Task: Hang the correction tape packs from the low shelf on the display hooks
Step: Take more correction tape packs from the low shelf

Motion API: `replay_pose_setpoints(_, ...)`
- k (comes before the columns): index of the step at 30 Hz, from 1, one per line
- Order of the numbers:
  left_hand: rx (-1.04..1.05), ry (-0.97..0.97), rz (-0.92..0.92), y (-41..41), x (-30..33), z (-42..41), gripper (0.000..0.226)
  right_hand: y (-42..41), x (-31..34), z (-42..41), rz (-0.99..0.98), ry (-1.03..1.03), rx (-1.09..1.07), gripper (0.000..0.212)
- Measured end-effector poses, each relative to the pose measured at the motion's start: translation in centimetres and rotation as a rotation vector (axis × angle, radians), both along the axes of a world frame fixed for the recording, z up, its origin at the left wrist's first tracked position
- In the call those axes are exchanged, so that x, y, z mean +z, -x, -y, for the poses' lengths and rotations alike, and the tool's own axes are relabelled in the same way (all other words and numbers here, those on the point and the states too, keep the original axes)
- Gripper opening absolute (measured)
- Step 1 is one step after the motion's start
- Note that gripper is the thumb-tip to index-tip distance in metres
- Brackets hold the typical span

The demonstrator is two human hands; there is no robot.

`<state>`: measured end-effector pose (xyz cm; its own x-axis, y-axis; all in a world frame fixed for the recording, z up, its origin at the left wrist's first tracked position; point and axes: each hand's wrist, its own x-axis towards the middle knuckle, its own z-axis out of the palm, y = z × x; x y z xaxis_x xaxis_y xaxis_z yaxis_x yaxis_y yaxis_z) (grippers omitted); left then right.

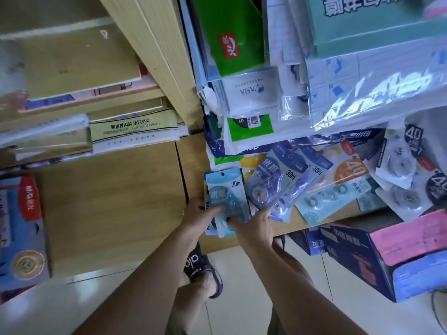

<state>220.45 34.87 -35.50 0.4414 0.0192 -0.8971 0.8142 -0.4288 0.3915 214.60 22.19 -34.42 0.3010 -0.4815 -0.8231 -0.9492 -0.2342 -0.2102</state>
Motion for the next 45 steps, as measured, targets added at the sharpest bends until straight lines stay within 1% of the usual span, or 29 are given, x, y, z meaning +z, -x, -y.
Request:
replay_pose_setpoints(4,0.003,0.035,0.01,-0.2,0.8,-0.1,0.013,0.1,0.7,0.7,0.004,-0.09,-0.008,0.071)
replay_pose_setpoints(6,0.005,0.05,0.023,-0.2,1.3,-0.2,0.014,0.3,1.1,1.0,0.047,-0.148,-0.03,0.06)
replay_pose_setpoints(8,-0.016,0.06,0.036,-0.3,1.7,-0.4,0.01,0.3,1.6,1.2,0.077,-0.211,-0.062,0.045)
replay_pose_setpoints(9,-0.019,0.062,0.053,-0.4,2.2,-0.4,0.007,0.2,1.9,1.4,0.082,-0.256,-0.092,0.043)
replay_pose_setpoints(12,-0.002,0.098,0.089,-0.6,3.5,-0.4,0.012,0.0,2.5,2.0,0.082,-0.395,-0.189,0.048)
replay_pose_setpoints(14,0.022,0.125,0.088,-0.6,3.8,-0.5,0.011,-0.1,3.0,2.8,0.094,-0.466,-0.264,0.042)
replay_pose_setpoints(17,0.055,0.13,0.123,-0.5,4.3,-0.4,0.019,-0.3,4.1,3.8,0.115,-0.521,-0.321,0.042)
replay_pose_setpoints(19,0.044,0.156,0.16,-0.4,5.0,0.0,0.014,-0.6,4.8,4.4,0.13,-0.552,-0.337,0.039)
replay_pose_setpoints(21,0.033,0.16,0.195,-0.4,5.6,0.2,0.014,-0.7,5.4,4.9,0.154,-0.569,-0.349,0.034)
replay_pose_setpoints(23,0.018,0.151,0.222,-0.5,6.1,0.2,0.016,-0.8,5.9,5.6,0.18,-0.545,-0.349,0.033)
replay_pose_setpoints(25,0.027,0.127,0.239,-0.7,6.4,-0.1,0.019,-0.7,6.3,6.6,0.224,-0.475,-0.383,0.032)
replay_pose_setpoints(28,0.065,0.058,0.27,-1.1,6.8,-1.0,0.015,-0.4,6.4,8.6,0.271,-0.289,-0.472,0.032)
replay_pose_setpoints(30,0.079,0.014,0.265,-1.5,6.7,-1.4,0.015,-0.5,6.1,9.6,0.259,-0.181,-0.512,0.037)
replay_pose_setpoints(32,0.082,-0.013,0.251,-2.1,6.6,-1.3,0.015,-1.1,5.7,10.3,0.215,-0.124,-0.512,0.046)
replay_pose_setpoints(33,0.072,-0.001,0.231,-2.4,6.6,-0.9,0.013,-1.3,5.7,10.5,0.188,-0.11,-0.484,0.049)
replay_pose_setpoints(36,-0.007,0.113,0.162,-2.9,6.5,0.6,0.015,-1.9,5.0,10.7,0.108,-0.069,-0.355,0.055)
replay_pose_setpoints(38,-0.067,0.159,0.157,-3.3,6.1,1.7,0.016,-2.2,4.3,11.0,0.07,-0.055,-0.327,0.063)
replay_pose_setpoints(40,-0.076,0.175,0.138,-3.7,5.4,2.6,0.027,-2.7,3.5,11.2,0.048,-0.073,-0.36,0.075)
replay_pose_setpoints(42,-0.042,0.195,0.106,-4.1,5.0,3.2,0.045,-3.2,3.2,11.5,0.048,-0.115,-0.41,0.083)
replay_pose_setpoints(44,0.005,0.225,0.062,-4.6,4.4,3.5,0.061,-3.3,2.7,11.8,0.073,-0.127,-0.45,0.083)
replay_pose_setpoints(45,0.019,0.239,0.041,-4.7,4.2,3.6,0.061,-3.3,2.5,12.0,0.088,-0.12,-0.462,0.079)
